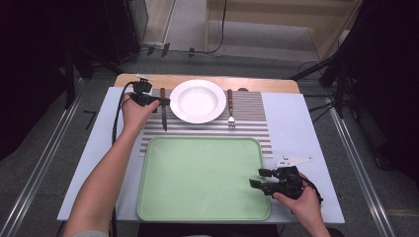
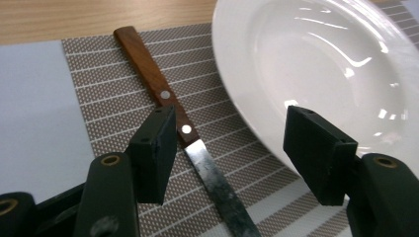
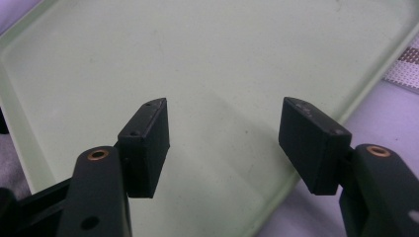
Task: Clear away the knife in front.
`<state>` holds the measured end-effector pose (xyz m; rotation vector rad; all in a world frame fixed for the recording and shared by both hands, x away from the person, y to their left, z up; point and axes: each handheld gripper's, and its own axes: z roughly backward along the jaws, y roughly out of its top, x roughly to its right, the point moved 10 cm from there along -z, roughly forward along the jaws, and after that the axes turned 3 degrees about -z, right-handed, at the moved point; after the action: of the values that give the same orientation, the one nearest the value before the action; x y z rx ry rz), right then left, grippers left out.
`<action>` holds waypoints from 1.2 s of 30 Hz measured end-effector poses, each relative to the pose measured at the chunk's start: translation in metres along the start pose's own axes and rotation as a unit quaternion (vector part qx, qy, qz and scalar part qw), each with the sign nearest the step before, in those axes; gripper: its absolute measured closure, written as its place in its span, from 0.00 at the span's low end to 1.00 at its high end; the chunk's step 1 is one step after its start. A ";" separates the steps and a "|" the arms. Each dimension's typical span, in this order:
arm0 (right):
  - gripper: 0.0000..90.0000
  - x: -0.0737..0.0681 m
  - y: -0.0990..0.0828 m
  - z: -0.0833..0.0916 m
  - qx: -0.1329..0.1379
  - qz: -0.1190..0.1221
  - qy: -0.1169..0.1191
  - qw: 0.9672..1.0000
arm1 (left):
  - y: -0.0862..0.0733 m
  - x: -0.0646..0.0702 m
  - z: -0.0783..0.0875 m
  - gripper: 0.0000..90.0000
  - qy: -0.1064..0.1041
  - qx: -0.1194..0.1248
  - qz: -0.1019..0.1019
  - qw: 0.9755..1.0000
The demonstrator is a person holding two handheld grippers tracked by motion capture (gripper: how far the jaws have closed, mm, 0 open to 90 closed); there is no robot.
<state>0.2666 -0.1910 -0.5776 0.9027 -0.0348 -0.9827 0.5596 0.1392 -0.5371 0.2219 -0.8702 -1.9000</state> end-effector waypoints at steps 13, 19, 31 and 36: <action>0.39 0.001 0.000 0.000 -0.003 -0.008 0.002 1.000 | -0.002 -0.018 -0.022 0.52 0.053 0.012 0.026 0.998; 0.38 0.001 0.000 0.000 -0.003 -0.010 0.002 1.000 | -0.003 -0.022 -0.027 0.58 0.089 0.008 0.009 0.996; 0.38 0.002 -0.001 0.001 -0.003 -0.014 0.000 1.000 | -0.009 -0.017 -0.037 0.73 0.139 0.040 -0.007 0.989; 0.38 0.003 -0.001 0.001 -0.004 -0.015 -0.001 1.000 | -0.012 -0.016 -0.037 0.75 0.156 0.058 -0.012 0.986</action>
<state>0.2673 -0.1938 -0.5790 0.8981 -0.0191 -1.0120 0.5775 0.1376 -0.5752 0.5868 -0.7660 -1.7771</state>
